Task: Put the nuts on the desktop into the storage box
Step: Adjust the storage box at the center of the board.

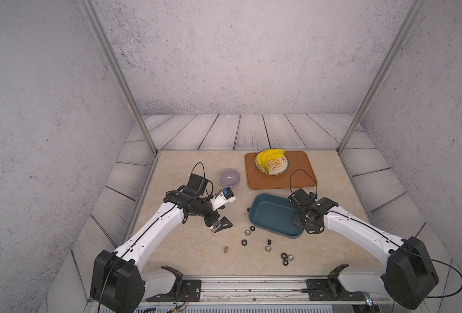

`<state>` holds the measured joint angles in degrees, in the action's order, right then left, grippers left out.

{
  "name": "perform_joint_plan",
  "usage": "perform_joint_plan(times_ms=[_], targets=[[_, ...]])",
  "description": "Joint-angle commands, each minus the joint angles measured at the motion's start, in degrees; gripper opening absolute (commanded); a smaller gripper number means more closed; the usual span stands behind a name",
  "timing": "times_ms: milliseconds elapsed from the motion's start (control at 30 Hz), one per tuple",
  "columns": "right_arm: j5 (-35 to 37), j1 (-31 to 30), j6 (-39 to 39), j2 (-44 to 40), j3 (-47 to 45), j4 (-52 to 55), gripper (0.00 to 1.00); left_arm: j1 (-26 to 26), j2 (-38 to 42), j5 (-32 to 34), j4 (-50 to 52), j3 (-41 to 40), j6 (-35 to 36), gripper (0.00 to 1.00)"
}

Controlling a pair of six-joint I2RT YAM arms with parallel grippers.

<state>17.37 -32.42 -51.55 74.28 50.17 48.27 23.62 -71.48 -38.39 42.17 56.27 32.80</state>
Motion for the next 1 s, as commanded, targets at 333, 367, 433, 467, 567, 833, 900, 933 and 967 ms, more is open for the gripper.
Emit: perform_joint_plan(times_ms=[333, 367, 433, 467, 567, 833, 900, 933, 967], targets=[[-3.0, 4.7, 24.6, 8.6, 8.5, 1.0, 0.01, -4.4, 3.6, 0.5, -1.3, -3.5, 0.0, 0.98], [-4.6, 5.7, 25.8, 9.7, 9.1, 1.3, 0.00, -4.6, 3.9, 0.7, -1.5, -3.6, 0.0, 0.98], [-7.5, 7.4, 27.8, 11.4, 10.2, 1.6, 0.00, -4.9, 4.4, 0.6, -1.4, -3.8, -0.1, 0.98], [-8.8, 8.0, 29.3, 12.1, 10.5, 1.7, 0.00, -5.0, 4.6, 0.5, -1.5, -4.1, 0.0, 0.98], [-9.6, 8.7, 32.6, 14.0, 11.6, 2.0, 0.00, -5.1, 5.2, 0.4, -2.0, -4.8, 0.0, 0.98], [-9.5, 10.6, 37.4, 17.1, 13.5, 3.0, 0.01, -5.1, 5.2, -0.7, -2.3, -5.1, -0.1, 0.98], [-8.5, 11.2, 37.6, 17.6, 13.9, 3.1, 0.01, -5.1, 4.9, -1.2, -2.2, -5.1, -0.1, 0.98], [-8.4, 11.6, 37.6, 17.8, 14.0, 3.1, 0.02, -5.1, 5.0, -1.2, -2.3, -5.2, -0.1, 0.98], [-8.4, 12.2, 37.6, 18.0, 14.2, 3.0, 0.02, -5.1, 5.1, -1.2, -2.3, -5.4, 0.0, 0.98]])
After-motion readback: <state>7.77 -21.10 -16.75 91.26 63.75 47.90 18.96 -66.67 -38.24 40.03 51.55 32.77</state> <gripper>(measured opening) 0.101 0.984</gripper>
